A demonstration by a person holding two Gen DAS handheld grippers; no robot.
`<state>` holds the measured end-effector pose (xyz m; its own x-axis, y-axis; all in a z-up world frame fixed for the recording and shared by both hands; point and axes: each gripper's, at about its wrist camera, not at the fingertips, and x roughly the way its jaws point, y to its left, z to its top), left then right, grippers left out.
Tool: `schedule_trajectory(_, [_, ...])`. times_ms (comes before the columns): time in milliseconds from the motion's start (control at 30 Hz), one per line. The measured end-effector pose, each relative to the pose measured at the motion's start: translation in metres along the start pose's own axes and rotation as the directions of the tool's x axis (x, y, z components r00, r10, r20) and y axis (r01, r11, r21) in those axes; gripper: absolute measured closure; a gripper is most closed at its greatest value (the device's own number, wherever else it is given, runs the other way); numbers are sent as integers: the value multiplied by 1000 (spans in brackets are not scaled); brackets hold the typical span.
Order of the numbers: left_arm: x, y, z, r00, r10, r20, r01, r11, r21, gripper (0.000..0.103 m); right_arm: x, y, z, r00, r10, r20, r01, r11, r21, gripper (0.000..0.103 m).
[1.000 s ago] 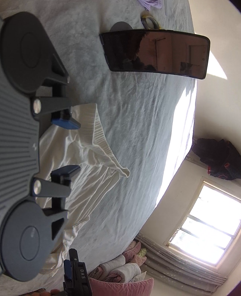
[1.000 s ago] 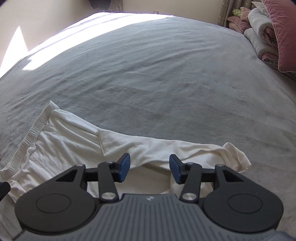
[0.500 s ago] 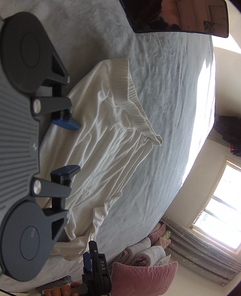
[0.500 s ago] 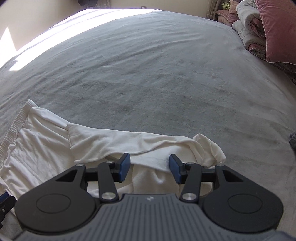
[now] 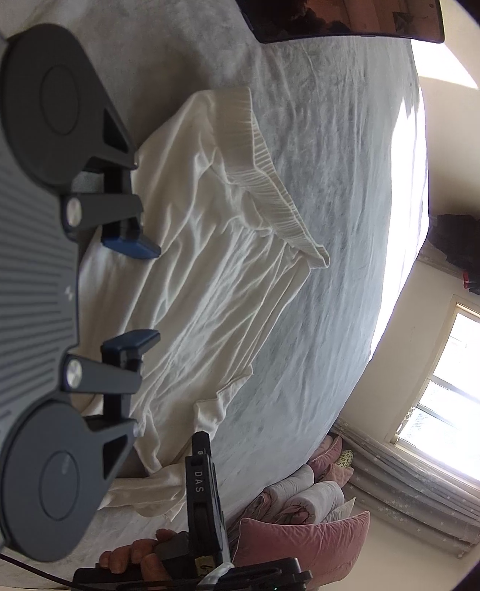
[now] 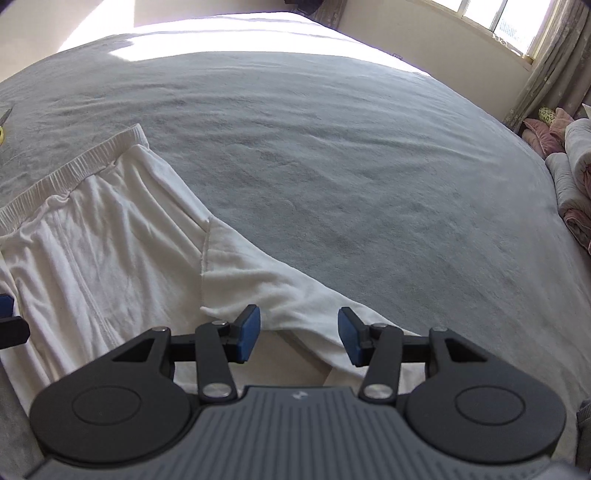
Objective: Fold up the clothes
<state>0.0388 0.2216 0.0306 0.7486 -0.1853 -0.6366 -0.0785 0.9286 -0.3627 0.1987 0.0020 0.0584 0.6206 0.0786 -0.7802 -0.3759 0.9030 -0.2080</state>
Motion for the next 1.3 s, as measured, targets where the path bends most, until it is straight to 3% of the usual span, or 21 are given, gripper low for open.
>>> schedule_trajectory(167, [3,0,1,1000,2,-2,-2,1000,1,59,5,16,4,995,99,16,-98,994,-54,52])
schedule_trajectory(233, [4,-1,2,1000,2,-2,-2,1000,2,59,10,21,4,994,111,3,-111,991,-79,58])
schedule_trajectory(300, [6,-1,2,1000,3,-3,-3,1000,2,60,13,22,5,993,114,-4,-114,989,-92,82])
schedule_trajectory(400, [7,-1,3,1000,2,-3,-2,1000,0,59,13,17,5,994,108,5,-107,990,-92,96])
schedule_trajectory(467, [8,-1,4,1000,1,-3,-1,1000,-1,59,11,9,6,995,97,22,-95,993,-72,97])
schedule_trajectory(667, [10,-2,4,1000,4,-1,-4,1000,0,60,2,-32,13,997,-31,69,29,999,26,97])
schedule_trajectory(800, [11,-4,5,1000,7,0,-7,1000,4,59,-4,-62,16,987,-147,69,141,986,86,97])
schedule_trajectory(1067, [13,-7,6,1000,16,1,-16,1000,5,59,-10,-102,4,939,-345,1,341,927,157,97])
schedule_trajectory(1300, [12,-8,5,1000,18,2,-18,1000,11,60,-13,-126,-7,900,-429,-73,434,876,208,97])
